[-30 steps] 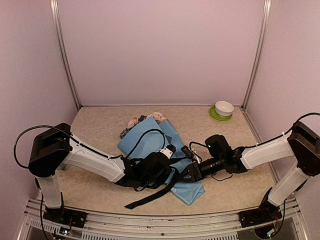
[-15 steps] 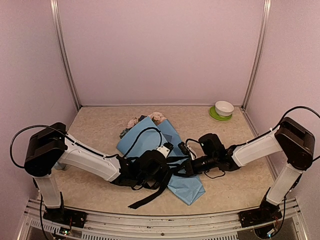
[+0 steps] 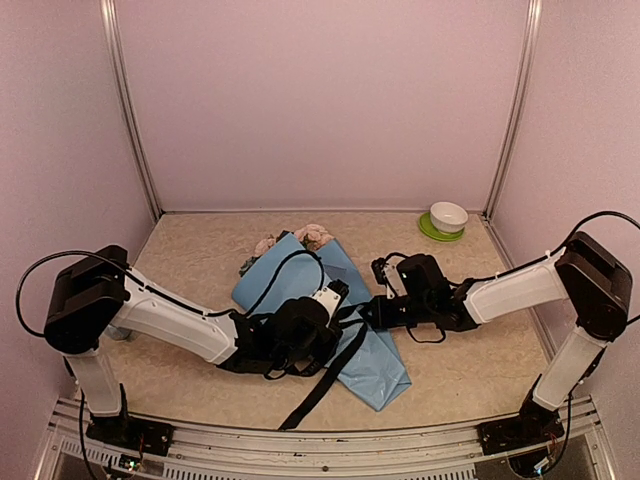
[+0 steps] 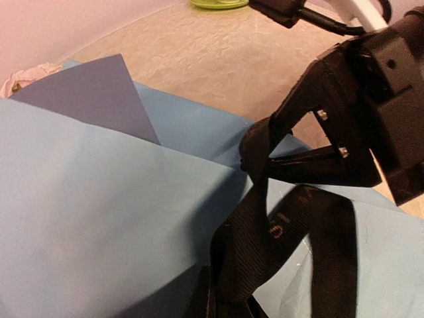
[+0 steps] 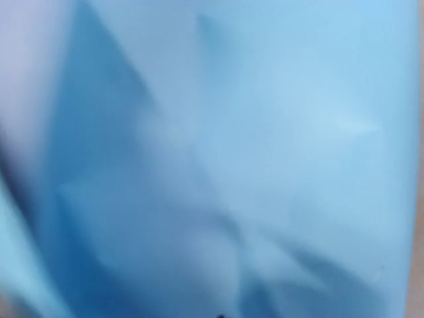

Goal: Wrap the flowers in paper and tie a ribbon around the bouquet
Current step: Cross the ribbon over the folded bouquet.

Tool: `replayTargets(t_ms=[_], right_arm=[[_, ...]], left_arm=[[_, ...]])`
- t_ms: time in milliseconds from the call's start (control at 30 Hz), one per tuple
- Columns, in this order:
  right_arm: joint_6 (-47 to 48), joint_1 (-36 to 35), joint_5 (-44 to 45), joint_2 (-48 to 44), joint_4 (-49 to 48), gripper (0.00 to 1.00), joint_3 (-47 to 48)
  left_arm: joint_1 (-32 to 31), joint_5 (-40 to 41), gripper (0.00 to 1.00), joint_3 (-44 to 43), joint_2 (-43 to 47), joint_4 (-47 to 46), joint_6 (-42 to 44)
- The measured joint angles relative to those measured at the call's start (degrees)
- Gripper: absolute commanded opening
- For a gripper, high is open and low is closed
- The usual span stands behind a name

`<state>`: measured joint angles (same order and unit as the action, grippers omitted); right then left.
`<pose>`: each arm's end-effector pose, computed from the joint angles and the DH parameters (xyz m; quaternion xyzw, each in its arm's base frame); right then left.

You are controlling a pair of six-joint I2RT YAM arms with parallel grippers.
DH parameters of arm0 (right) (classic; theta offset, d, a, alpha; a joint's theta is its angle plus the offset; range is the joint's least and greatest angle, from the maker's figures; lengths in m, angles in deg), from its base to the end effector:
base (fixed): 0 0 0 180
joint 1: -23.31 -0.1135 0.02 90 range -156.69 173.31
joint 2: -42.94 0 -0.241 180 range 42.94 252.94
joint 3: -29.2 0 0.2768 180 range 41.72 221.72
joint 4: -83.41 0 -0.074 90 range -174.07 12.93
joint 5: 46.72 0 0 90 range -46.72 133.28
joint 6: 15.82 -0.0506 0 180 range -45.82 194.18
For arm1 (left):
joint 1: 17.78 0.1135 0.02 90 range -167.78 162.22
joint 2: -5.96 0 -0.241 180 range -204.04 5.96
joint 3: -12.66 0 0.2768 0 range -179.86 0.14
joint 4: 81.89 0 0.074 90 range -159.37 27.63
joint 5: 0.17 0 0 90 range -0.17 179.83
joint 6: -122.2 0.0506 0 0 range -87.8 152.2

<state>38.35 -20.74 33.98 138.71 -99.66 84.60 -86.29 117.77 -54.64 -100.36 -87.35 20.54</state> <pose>0.2485 0.2518 0.0989 -0.0999 0.8883 0.3397 0.2926 0.1692 -0.3651 0.1049 0.3066 0.8063 -0.1327 0.4881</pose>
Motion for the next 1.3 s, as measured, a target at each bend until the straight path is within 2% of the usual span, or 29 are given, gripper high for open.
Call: replayTargets(t_ms=[167,367,467,533,633,767,1000,1300], right_arm=[[-0.15,0.35,0.52,-1.05,2.49,0.05,-0.35],[0.98,0.74,-2.82,-11.50,9.90,0.11,-2.43],[4.63,1.01,-5.55,-16.61,15.28,0.17,-1.55],[7.87,1.38,-8.28,-16.96,19.54,0.16,1.53],[12.46,2.36,-12.28,-12.66,24.96,0.13,10.01],[15.67,3.72,-17.57,-4.28,26.60,0.11,19.23],[15.87,6.75,-26.08,6.95,26.62,0.09,20.33],[23.23,7.69,-33.00,12.09,31.54,0.06,22.64]], left_arm=[[-2.75,1.75,0.00,-0.50,-0.39,-0.33,2.60],[-4.13,3.82,0.00,-1.75,-3.21,-0.15,3.56],[-3.82,4.50,0.00,-2.51,-5.55,0.02,4.24],[-3.54,4.50,0.00,-2.78,-6.80,0.02,4.70],[-3.41,4.44,0.00,-2.73,-6.99,-0.31,5.46],[-3.43,4.31,0.00,-1.57,-6.91,-3.17,6.62],[-3.43,4.22,0.00,3.17,-6.56,-9.07,9.27],[-3.54,4.17,0.00,4.66,-6.54,-15.19,12.11]])
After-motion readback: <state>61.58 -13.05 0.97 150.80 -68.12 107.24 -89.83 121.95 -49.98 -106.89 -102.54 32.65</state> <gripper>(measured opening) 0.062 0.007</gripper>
